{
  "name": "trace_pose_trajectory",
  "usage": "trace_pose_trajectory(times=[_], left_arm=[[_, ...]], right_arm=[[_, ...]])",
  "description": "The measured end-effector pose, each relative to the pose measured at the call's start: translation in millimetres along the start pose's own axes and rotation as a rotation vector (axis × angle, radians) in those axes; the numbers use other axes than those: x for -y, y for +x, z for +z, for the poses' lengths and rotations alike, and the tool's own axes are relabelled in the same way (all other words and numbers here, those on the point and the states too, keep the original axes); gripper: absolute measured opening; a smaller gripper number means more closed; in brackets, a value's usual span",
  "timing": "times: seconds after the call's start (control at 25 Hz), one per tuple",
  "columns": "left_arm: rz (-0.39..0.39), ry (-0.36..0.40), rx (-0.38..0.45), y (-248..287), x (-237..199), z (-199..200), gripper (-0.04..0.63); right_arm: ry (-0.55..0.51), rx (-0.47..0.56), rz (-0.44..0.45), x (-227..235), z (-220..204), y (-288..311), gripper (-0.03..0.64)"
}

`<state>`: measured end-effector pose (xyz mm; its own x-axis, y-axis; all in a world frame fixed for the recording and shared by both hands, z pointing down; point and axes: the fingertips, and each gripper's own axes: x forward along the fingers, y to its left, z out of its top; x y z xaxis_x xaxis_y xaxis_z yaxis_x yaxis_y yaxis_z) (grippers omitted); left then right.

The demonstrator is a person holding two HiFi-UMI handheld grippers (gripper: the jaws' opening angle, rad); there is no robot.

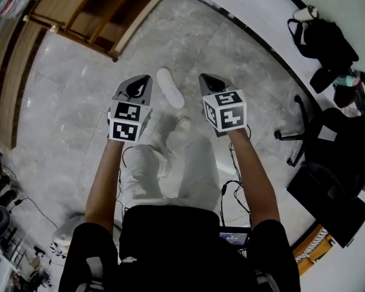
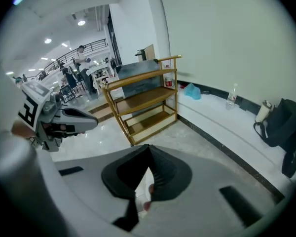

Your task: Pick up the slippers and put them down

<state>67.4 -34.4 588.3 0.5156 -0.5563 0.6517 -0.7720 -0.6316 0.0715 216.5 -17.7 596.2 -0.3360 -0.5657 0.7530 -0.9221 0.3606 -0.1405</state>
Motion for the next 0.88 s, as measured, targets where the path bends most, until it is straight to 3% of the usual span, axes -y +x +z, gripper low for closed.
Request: trace_pose_trajectory(times=[0.4, 0.88], left_arm=[[0.002, 0.002, 0.050, -108.8, 12.7, 105.0, 0.005], [0.055, 0.024, 0.169, -223.7, 10.9, 186.3, 0.005]], right_arm=[[0.025, 0.074, 0.012, -48.9, 83.9, -114.9, -0.002], [-0.034, 0.237, 0.030, -98.5, 192.7, -207.4, -0.002]])
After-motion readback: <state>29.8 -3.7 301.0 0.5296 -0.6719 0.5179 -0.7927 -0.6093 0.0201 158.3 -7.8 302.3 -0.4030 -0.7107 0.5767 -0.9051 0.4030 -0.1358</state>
